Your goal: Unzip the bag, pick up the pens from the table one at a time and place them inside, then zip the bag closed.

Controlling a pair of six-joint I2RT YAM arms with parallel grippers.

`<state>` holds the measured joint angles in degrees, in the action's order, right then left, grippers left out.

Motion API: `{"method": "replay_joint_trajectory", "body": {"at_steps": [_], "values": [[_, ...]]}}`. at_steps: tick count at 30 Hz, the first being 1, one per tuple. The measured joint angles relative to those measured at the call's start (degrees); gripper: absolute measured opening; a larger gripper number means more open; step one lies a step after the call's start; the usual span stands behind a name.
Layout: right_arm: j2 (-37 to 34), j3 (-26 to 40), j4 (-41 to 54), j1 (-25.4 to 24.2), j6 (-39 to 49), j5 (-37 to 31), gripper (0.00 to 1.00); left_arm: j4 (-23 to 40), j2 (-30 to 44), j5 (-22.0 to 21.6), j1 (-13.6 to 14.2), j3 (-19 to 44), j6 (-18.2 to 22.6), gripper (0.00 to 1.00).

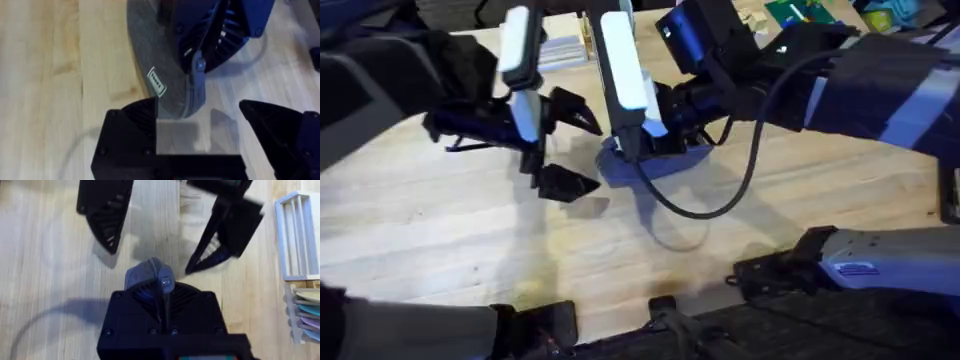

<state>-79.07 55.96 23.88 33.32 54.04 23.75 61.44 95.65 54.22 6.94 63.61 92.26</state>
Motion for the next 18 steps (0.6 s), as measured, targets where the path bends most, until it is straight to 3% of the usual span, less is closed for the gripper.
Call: {"method": "replay_joint_trajectory", "body": {"at_steps": [8,15,17,18], "values": [[0.0,0.0,0.0,0.0,0.0,0.0,0.032,-2.3,4.7,3.3,4.0,0.0,-0.1,0.977],[0.0,0.0,0.2,0.2,0.0,0.1,0.032,-5.3,5.8,5.0,4.1,0.0,-1.2,0.349],[0.0,0.0,0.1,0.2,0.0,0.0,0.032,-5.3,5.8,5.0,4.1,0.0,-1.2,0.093],[0.0,0.0,0.2,0.2,0.0,0.1,0.032,-5.3,5.8,5.0,4.1,0.0,-1.3,0.063]]}}
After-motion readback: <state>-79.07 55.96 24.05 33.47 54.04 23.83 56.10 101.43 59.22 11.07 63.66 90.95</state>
